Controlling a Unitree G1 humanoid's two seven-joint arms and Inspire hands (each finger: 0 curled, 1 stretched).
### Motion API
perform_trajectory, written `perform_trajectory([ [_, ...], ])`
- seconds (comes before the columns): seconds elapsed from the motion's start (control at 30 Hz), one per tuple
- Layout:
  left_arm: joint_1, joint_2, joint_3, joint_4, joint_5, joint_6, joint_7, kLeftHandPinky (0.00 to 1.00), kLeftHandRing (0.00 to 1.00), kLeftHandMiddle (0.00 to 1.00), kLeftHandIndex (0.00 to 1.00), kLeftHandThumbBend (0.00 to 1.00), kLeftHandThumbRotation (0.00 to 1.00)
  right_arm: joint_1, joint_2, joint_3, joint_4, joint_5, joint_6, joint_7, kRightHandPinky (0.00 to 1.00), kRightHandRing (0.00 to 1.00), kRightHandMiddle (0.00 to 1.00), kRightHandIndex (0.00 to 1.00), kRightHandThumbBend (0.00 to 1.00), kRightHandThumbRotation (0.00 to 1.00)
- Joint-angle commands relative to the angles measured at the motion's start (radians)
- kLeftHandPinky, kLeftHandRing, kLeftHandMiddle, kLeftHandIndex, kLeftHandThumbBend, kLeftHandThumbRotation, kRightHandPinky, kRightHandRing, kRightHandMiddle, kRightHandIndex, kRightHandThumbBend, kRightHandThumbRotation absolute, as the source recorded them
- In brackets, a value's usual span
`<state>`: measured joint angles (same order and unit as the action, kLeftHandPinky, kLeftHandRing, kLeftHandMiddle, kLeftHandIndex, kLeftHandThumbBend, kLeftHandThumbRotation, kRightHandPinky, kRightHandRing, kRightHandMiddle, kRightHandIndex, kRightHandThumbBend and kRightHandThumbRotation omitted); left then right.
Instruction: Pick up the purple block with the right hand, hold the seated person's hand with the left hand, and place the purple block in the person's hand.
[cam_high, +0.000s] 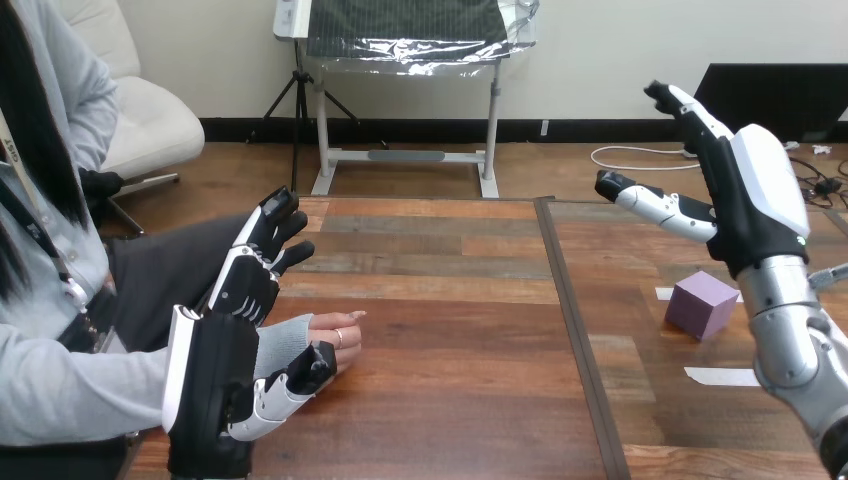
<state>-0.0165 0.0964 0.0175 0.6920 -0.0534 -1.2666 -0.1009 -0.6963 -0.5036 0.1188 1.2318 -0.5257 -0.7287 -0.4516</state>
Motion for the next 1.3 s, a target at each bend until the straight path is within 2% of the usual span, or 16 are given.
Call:
perform_trajectory([
  [0.0,-0.054,-0.005,-0.001,-0.031,-0.019,-0.010,-0.009,0.82,0.90,0.92,0.90,1.00,0.74,-0.122,-0.035,0.013,0.019,-0.003,0.031,-0.004,0.79,0.90,0.89,0.90,0.99,0.87],
  [0.43,-0.055,-0.004,0.001,-0.026,-0.041,-0.020,-0.029,0.83,0.90,0.92,0.91,1.00,0.72,-0.157,-0.041,0.046,0.062,-0.016,0.140,0.011,0.80,0.89,0.88,0.88,1.00,0.85],
  [0.77,-0.055,-0.005,0.014,-0.025,-0.026,-0.033,-0.028,0.83,0.90,0.93,0.91,1.00,0.73,-0.171,-0.042,0.067,0.083,-0.029,0.196,0.021,0.79,0.88,0.86,0.87,0.99,0.82],
  [1.27,-0.055,0.003,0.009,-0.026,-0.036,-0.049,-0.035,0.83,0.90,0.93,0.91,1.00,0.74,-0.178,-0.040,0.099,0.104,-0.043,0.275,0.061,0.78,0.87,0.85,0.87,0.97,0.76],
])
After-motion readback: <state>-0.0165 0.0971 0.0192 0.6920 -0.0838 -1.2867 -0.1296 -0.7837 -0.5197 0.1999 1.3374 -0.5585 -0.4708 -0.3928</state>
